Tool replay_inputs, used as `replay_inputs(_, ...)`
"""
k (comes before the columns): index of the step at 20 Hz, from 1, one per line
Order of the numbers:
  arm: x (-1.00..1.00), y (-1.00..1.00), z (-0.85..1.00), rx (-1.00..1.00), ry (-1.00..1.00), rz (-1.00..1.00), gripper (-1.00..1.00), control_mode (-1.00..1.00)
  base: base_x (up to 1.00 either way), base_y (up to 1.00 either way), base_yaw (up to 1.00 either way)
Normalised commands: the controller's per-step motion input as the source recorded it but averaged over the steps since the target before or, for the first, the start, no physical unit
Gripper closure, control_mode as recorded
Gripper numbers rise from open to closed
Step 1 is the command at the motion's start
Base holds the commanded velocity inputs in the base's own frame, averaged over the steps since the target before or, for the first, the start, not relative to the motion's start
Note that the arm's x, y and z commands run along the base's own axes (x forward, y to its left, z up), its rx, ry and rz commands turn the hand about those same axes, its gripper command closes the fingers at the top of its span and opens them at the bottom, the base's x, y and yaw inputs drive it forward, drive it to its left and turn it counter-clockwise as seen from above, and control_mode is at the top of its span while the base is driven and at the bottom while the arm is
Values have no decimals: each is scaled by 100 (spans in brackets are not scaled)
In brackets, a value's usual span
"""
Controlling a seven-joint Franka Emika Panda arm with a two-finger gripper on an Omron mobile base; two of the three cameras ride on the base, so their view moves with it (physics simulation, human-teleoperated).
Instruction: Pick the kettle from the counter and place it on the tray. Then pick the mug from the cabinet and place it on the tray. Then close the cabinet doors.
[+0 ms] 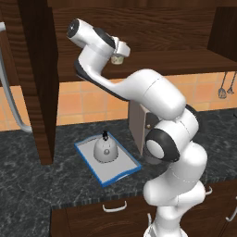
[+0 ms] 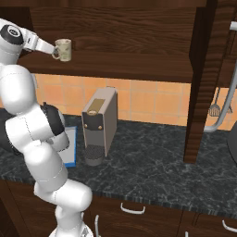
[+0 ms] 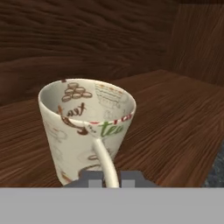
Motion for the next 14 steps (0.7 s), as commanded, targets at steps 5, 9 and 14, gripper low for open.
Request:
replay_inputs(5,-15,-2,-7,0,-9,42,100,-100,0,0,0)
replay_inputs(9,-47,-21,-9,0,-8,60,100,-100,0,0,0)
replay_inputs(14,-77,-27,-15,0,-2,73,100,-100,0,0,0)
